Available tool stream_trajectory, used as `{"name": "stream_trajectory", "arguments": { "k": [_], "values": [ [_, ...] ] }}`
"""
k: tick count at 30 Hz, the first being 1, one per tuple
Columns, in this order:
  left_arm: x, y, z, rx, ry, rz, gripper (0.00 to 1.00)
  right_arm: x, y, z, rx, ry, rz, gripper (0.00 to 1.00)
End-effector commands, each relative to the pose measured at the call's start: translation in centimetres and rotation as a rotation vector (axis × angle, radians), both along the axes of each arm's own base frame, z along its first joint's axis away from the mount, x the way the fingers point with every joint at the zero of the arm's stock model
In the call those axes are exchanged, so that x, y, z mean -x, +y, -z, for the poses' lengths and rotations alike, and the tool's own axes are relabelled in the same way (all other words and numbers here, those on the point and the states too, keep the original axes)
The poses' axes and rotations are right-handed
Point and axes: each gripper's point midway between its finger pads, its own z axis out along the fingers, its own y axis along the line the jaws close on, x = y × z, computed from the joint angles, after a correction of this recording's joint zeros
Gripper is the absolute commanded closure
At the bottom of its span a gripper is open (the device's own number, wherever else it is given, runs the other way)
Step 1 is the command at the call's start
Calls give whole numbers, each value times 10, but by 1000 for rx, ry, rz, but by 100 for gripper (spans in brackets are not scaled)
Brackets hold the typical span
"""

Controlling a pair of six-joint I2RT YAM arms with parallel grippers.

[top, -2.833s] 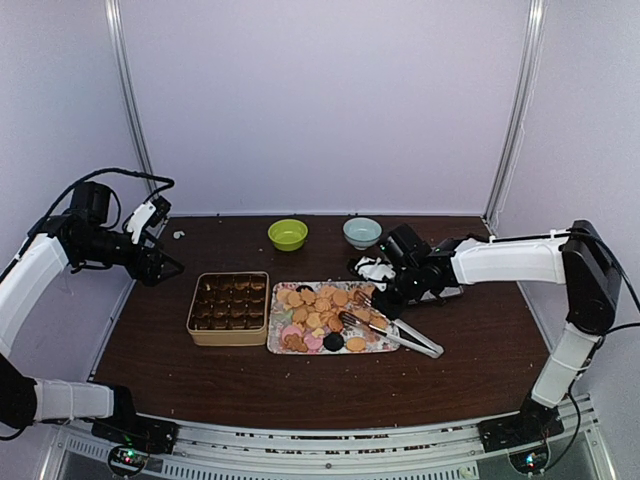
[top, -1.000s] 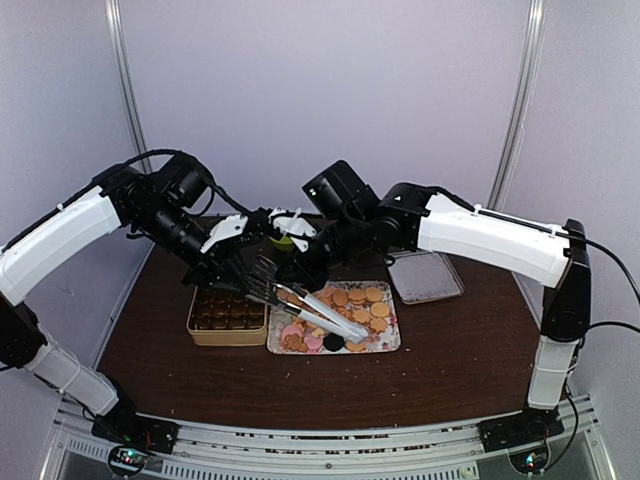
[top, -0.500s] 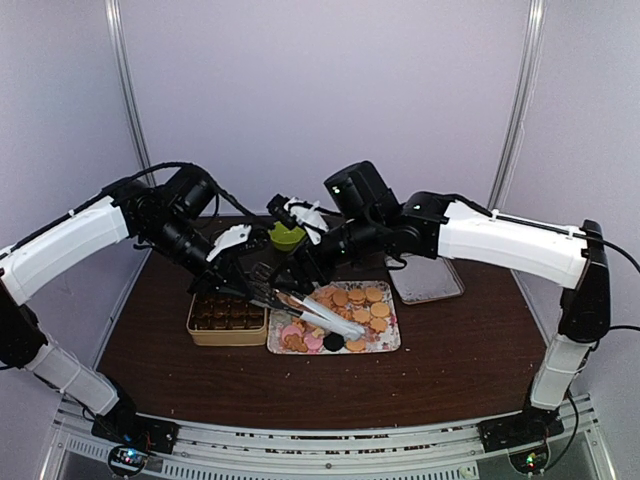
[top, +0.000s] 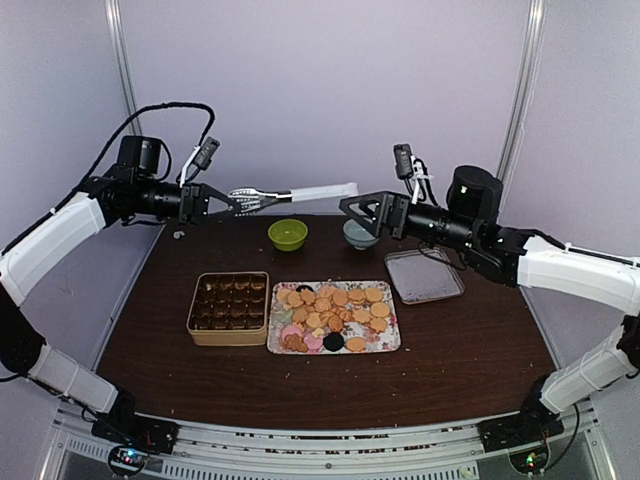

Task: Pack the cookies
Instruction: Pass from the right arm to the left, then pass from the left arm to the right

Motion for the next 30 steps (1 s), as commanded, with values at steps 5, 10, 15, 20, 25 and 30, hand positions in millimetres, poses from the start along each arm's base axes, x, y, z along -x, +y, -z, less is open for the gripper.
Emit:
{"name": "stream_trajectory", "arguments": {
  "k": [5, 10, 15, 20, 25, 30],
  "values": [
    [-2, -5, -56, 213, 58, -5, 100, 1, 29, -48, -396, 46, -133, 0],
    [-7, -8, -61, 279, 104, -4, 100, -12, 39, -57, -518, 36, -118, 0],
    [-7, -10, -56, 292, 144, 18, 100, -31, 38, -57, -554, 16, -23, 0],
    [2, -14, -60, 319, 147, 67, 100, -44, 42, -65, -590, 5, 6, 2],
    [9, -15, -63, 322, 142, 97, 100, -52, 52, -69, -611, 12, -5, 6],
    [13, -15, -65, 325, 134, 104, 100, -52, 57, -75, -621, 8, -27, 15]
  ]
}}
